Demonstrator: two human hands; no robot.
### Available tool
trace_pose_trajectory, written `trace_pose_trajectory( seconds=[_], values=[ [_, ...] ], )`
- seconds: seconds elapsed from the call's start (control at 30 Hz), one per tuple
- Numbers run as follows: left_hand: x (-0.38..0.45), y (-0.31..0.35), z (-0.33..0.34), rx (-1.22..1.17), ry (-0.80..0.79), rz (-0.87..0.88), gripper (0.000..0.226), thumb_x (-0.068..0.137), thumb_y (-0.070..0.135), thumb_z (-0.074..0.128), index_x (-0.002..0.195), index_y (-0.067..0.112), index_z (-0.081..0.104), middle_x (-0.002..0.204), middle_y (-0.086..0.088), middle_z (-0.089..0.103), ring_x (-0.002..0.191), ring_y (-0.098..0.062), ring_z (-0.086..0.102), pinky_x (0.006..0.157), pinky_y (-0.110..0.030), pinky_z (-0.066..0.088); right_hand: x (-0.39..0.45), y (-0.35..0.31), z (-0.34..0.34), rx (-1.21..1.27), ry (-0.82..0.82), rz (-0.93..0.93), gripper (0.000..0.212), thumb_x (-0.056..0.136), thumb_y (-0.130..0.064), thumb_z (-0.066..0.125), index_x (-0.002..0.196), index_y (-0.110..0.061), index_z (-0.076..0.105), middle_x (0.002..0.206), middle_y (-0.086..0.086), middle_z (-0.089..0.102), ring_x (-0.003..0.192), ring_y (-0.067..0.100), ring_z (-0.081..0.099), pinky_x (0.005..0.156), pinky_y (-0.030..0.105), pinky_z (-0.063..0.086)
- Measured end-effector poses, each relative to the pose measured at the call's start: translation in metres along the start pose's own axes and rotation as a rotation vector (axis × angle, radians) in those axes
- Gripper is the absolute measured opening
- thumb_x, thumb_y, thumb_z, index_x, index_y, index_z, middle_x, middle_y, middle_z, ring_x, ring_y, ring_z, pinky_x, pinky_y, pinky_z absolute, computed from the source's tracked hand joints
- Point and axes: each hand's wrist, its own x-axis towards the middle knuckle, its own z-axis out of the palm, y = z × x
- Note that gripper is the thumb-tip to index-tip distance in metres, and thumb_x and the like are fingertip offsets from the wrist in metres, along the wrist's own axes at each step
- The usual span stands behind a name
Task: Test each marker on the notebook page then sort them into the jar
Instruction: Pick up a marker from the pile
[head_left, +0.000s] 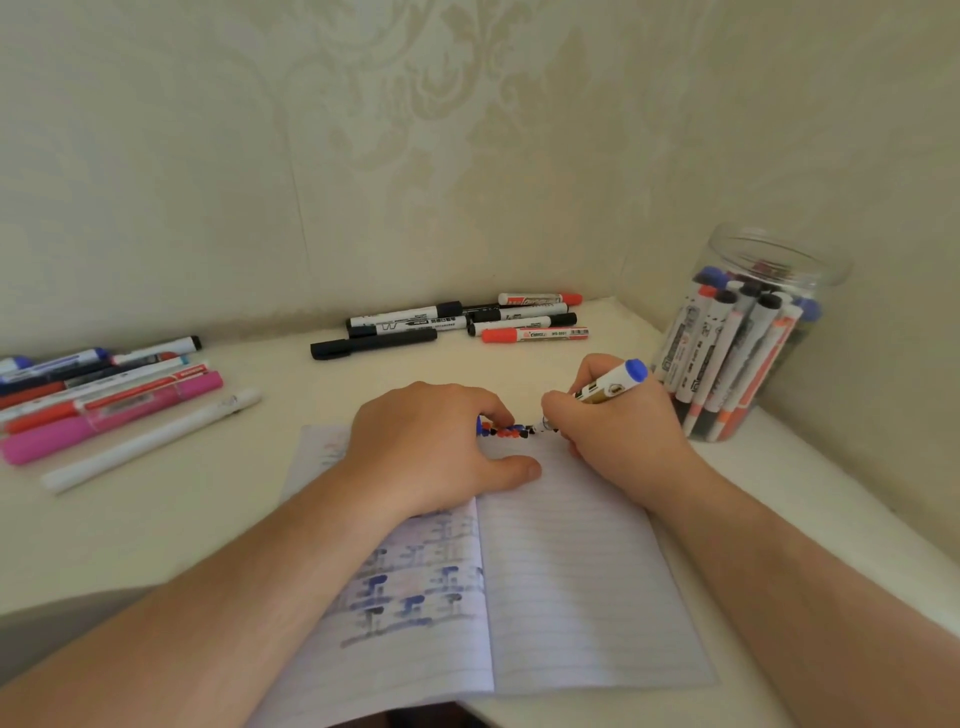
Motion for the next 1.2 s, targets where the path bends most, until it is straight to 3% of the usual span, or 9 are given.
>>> trace_pose_trajectory(
  seconds=[0.1, 0.3, 0.43, 0.67, 0.93, 1.0, 1.1, 1.2],
  values=[
    [0.000, 0.000, 0.001, 0.000, 0.002, -0.003, 0.061, 0.065, 0.093, 0.056, 0.116, 0.060, 0.059, 0.090, 0.020, 0.054, 0.090, -0.010, 0.048, 0.072, -0.030, 0.040, 0.001, 0.002, 0.000, 0.011, 0.006, 0.009, 0.027, 0.071, -0.022, 0.073, 0.075, -0.006, 0.051, 0.061, 0.009, 0.056, 0.056, 0.021, 0.053, 0.055, 0.036, 0.044],
    [-0.001, 0.000, 0.000, 0.008, 0.013, 0.006, 0.062, 0.066, 0.093, 0.056, 0.118, 0.059, 0.059, 0.094, 0.020, 0.056, 0.091, -0.009, 0.046, 0.072, -0.031, 0.038, -0.002, 0.001, -0.001, 0.023, -0.030, -0.011, 0.026, 0.076, -0.015, 0.075, 0.077, -0.002, 0.053, 0.060, 0.009, 0.056, 0.053, 0.017, 0.053, 0.053, 0.033, 0.044],
    [-0.001, 0.000, 0.000, 0.001, 0.009, 0.004, 0.062, 0.067, 0.092, 0.057, 0.119, 0.058, 0.060, 0.093, 0.020, 0.053, 0.093, -0.009, 0.049, 0.072, -0.030, 0.039, 0.000, 0.003, -0.001, 0.046, 0.008, 0.006, 0.026, 0.074, -0.017, 0.073, 0.077, -0.003, 0.052, 0.067, 0.022, 0.061, 0.056, 0.020, 0.054, 0.056, 0.037, 0.045],
    [-0.001, 0.000, 0.001, 0.000, 0.015, 0.007, 0.063, 0.066, 0.093, 0.056, 0.118, 0.059, 0.059, 0.099, 0.020, 0.061, 0.091, -0.008, 0.048, 0.072, -0.030, 0.041, 0.000, 0.003, 0.000, 0.031, -0.014, -0.015, 0.026, 0.076, -0.014, 0.075, 0.074, -0.003, 0.052, 0.059, 0.012, 0.057, 0.051, 0.017, 0.055, 0.053, 0.034, 0.044],
    [-0.003, 0.000, 0.000, -0.004, 0.026, 0.014, 0.065, 0.067, 0.092, 0.057, 0.120, 0.055, 0.053, 0.089, 0.020, 0.055, 0.089, -0.009, 0.049, 0.071, -0.031, 0.041, 0.003, 0.005, 0.000, 0.055, 0.001, 0.013, 0.026, 0.075, -0.017, 0.073, 0.072, -0.005, 0.049, 0.061, 0.010, 0.056, 0.054, 0.019, 0.051, 0.054, 0.034, 0.042],
    [-0.003, -0.001, 0.002, -0.057, 0.079, 0.012, 0.061, 0.070, 0.085, 0.061, 0.113, 0.045, 0.045, 0.083, 0.016, 0.057, 0.081, -0.011, 0.055, 0.068, -0.032, 0.044, 0.005, 0.004, 0.000, 0.129, 0.006, 0.027, 0.028, 0.078, -0.013, 0.072, 0.067, -0.011, 0.046, 0.057, 0.006, 0.055, 0.052, 0.018, 0.048, 0.050, 0.029, 0.038],
    [-0.004, -0.009, 0.008, -0.323, 0.160, 0.074, 0.040, 0.090, 0.051, 0.064, 0.105, 0.031, 0.033, 0.079, 0.008, 0.059, 0.068, -0.013, 0.057, 0.063, -0.034, 0.045, 0.004, 0.001, -0.008, 0.360, -0.037, 0.049, 0.031, 0.084, -0.014, 0.075, 0.067, -0.018, 0.050, 0.050, -0.001, 0.048, 0.045, 0.013, 0.039, 0.044, 0.024, 0.029],
    [-0.003, -0.016, 0.010, -0.462, 0.180, 0.147, 0.019, 0.105, 0.028, 0.052, 0.109, 0.029, 0.034, 0.097, 0.007, 0.058, 0.079, -0.005, 0.056, 0.070, -0.023, 0.042, 0.003, 0.002, -0.020, 0.524, -0.179, 0.001, 0.013, 0.081, -0.017, 0.080, 0.079, -0.023, 0.068, 0.058, 0.002, 0.047, 0.050, 0.016, 0.035, 0.047, 0.026, 0.028]
  ],
)
